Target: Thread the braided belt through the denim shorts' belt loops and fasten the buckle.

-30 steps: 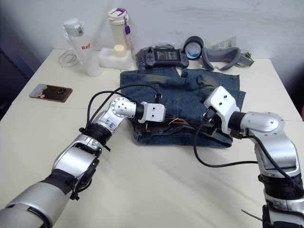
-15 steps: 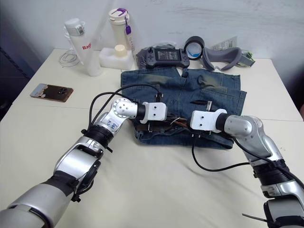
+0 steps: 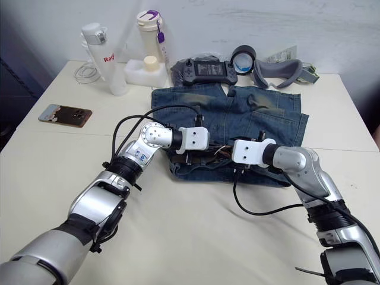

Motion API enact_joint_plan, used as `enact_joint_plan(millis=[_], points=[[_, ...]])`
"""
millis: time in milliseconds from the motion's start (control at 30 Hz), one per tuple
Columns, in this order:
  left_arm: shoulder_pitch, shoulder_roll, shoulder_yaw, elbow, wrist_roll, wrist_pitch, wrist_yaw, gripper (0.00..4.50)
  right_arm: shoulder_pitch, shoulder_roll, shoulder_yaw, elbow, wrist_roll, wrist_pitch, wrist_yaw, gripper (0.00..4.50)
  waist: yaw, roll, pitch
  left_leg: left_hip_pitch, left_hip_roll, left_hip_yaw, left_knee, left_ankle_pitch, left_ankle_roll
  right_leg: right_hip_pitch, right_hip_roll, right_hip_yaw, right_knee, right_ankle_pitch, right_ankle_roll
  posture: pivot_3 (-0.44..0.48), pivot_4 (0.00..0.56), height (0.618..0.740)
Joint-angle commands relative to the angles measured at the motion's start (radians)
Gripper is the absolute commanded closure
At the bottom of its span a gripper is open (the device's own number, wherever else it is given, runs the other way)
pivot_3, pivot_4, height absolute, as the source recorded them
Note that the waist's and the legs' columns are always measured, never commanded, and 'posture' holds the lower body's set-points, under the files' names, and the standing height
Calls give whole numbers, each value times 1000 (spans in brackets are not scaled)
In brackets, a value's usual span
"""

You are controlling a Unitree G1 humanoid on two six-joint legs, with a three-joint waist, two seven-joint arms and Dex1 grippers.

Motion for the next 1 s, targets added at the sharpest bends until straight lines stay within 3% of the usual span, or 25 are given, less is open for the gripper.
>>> enact_joint_plan(millis=[33,67,233,333,533,633,733,833,933,1000], points=[[-9,-13,49,-84,-113,90,-95,3608,-9,4,-8,-14,-2,-7,-6,4500,0,0,0,0,0,0,0,0,0,0,0,0,0,0,0,0,150,731],[-9,-10,61,-101,-136,115,-114,3450,-9,5,-8,-13,-3,-7,-5,4500,0,0,0,0,0,0,0,0,0,0,0,0,0,0,0,0,150,731],[6,42,102,-206,-192,218,-162,1161,-8,2,-11,-8,-7,-13,-7,4500,-2,0,0,0,0,0,0,0,0,0,0,0,0,0,0,0,150,731],[22,139,153,-315,-252,401,-219,32,-10,-5,-16,-12,-20,-21,-21,4500,-4,0,0,0,0,0,0,0,0,0,0,1,0,0,0,0,150,731],[142,294,200,-527,-341,662,-281,32,5,-9,-28,-31,-14,-13,-19,4500,-24,0,0,1,1,-1,-2,0,0,0,0,3,1,0,0,0,150,731],[223,330,165,-606,-331,689,-303,775,11,-10,-29,-37,-13,-13,-19,4500,-20,0,0,0,0,-3,-1,0,0,0,0,6,1,0,0,0,150,731],[362,357,114,-711,-328,732,-328,1943,12,-10,-28,-35,-13,-15,-19,4500,-22,0,0,1,0,-3,-1,0,0,1,0,11,0,0,0,0,150,731],[384,347,109,-732,-330,749,-299,2936,14,-8,-31,-34,-10,-11,-21,4500,-20,0,0,1,0,-3,-1,0,0,1,0,12,0,0,0,0,150,731],[395,332,84,-704,-283,747,-238,4276,17,-9,-35,-34,-6,-10,-20,4500,-17,0,0,1,0,-4,0,0,-1,2,-3,13,0,0,0,0,150,731],[402,315,80,-689,-279,784,-204,4483,20,-11,-36,-37,-4,-9,-19,4500,-17,0,0,1,0,-4,0,0,-1,2,-3,13,0,0,0,0,150,731]])
